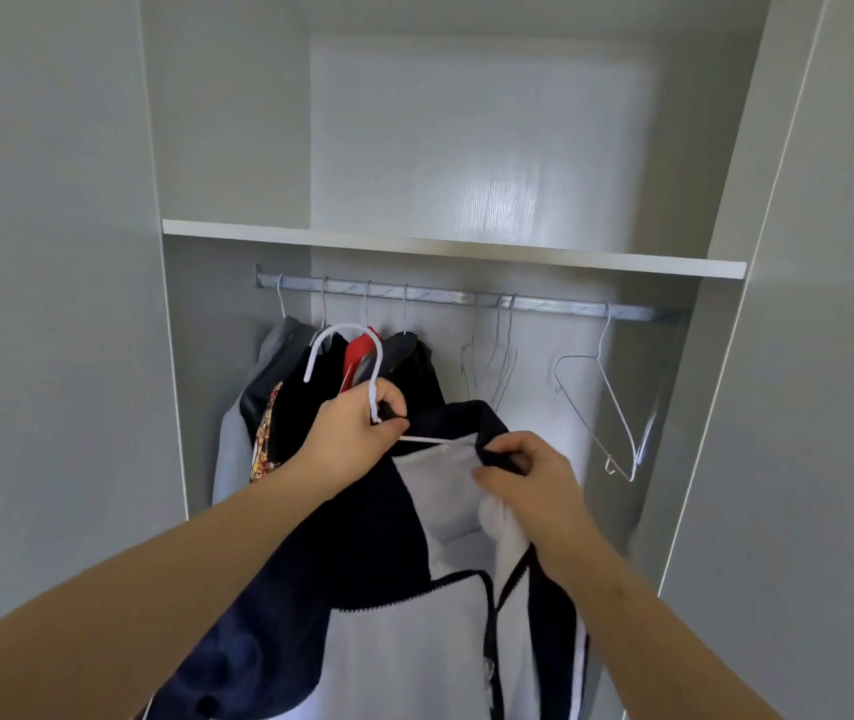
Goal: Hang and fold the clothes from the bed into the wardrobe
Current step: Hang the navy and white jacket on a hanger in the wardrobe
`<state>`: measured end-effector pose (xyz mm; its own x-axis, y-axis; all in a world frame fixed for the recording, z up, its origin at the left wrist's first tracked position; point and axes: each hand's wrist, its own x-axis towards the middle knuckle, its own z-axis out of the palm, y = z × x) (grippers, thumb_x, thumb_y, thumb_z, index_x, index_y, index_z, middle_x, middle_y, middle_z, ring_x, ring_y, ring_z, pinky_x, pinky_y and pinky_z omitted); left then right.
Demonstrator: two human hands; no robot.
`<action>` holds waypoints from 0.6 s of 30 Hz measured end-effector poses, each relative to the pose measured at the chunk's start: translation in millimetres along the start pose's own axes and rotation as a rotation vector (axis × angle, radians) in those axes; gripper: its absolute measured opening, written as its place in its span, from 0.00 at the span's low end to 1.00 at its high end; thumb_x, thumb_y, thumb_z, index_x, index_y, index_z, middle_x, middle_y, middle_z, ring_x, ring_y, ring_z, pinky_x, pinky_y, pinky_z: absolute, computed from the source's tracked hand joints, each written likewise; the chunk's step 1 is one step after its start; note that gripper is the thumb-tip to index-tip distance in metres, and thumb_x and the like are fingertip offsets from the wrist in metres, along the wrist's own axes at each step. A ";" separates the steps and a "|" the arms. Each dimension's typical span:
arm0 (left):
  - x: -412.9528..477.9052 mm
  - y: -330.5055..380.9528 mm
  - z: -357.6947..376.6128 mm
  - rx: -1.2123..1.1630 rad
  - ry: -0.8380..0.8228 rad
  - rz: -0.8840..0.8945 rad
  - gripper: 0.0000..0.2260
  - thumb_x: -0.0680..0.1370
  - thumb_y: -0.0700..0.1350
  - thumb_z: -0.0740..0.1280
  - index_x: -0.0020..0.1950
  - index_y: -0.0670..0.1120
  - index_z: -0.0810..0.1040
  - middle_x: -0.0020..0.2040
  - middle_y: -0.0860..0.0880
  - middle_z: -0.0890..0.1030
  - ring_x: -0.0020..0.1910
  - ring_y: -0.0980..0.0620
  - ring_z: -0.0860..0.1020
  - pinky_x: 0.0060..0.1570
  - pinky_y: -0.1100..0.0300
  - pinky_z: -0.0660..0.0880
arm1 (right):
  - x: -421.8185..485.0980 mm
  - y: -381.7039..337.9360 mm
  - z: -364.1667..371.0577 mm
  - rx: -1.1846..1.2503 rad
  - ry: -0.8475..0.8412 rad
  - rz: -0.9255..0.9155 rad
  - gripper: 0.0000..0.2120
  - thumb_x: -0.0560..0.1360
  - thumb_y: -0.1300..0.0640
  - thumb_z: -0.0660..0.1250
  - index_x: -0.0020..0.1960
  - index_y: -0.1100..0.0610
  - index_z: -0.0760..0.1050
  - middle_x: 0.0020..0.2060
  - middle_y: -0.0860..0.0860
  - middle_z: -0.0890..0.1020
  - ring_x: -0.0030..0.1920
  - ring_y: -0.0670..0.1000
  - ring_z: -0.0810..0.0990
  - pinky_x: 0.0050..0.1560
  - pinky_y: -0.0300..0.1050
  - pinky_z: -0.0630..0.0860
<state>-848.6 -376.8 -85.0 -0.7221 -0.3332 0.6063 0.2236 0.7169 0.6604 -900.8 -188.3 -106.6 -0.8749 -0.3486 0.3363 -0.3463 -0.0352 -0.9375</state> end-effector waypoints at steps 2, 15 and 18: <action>-0.7 7.1 3.1 -0.035 0.039 0.012 0.15 0.71 0.37 0.70 0.34 0.56 0.73 0.37 0.59 0.77 0.37 0.69 0.73 0.38 0.80 0.66 | -6.3 -1.4 9.7 -0.105 -0.132 -0.040 0.12 0.67 0.63 0.74 0.41 0.48 0.75 0.30 0.41 0.77 0.30 0.37 0.74 0.33 0.27 0.70; -3.2 39.7 -8.0 -0.169 -0.111 0.166 0.13 0.70 0.35 0.72 0.36 0.53 0.76 0.36 0.57 0.78 0.35 0.67 0.75 0.40 0.76 0.70 | 4.9 -15.2 -18.1 -0.987 -0.072 -0.102 0.23 0.80 0.42 0.46 0.45 0.53 0.75 0.41 0.53 0.79 0.43 0.55 0.74 0.42 0.46 0.68; -5.4 47.0 7.1 -0.053 -0.194 0.235 0.13 0.72 0.39 0.71 0.38 0.56 0.74 0.39 0.57 0.78 0.37 0.66 0.76 0.40 0.74 0.72 | 2.5 -12.8 1.1 -0.867 -0.066 -0.140 0.26 0.79 0.40 0.47 0.31 0.53 0.68 0.30 0.47 0.73 0.35 0.50 0.72 0.34 0.44 0.66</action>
<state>-838.8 -337.0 -60.3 -0.7572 -0.0354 0.6522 0.4293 0.7256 0.5377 -898.2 -189.7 -93.9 -0.7931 -0.4487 0.4119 -0.6074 0.6323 -0.4809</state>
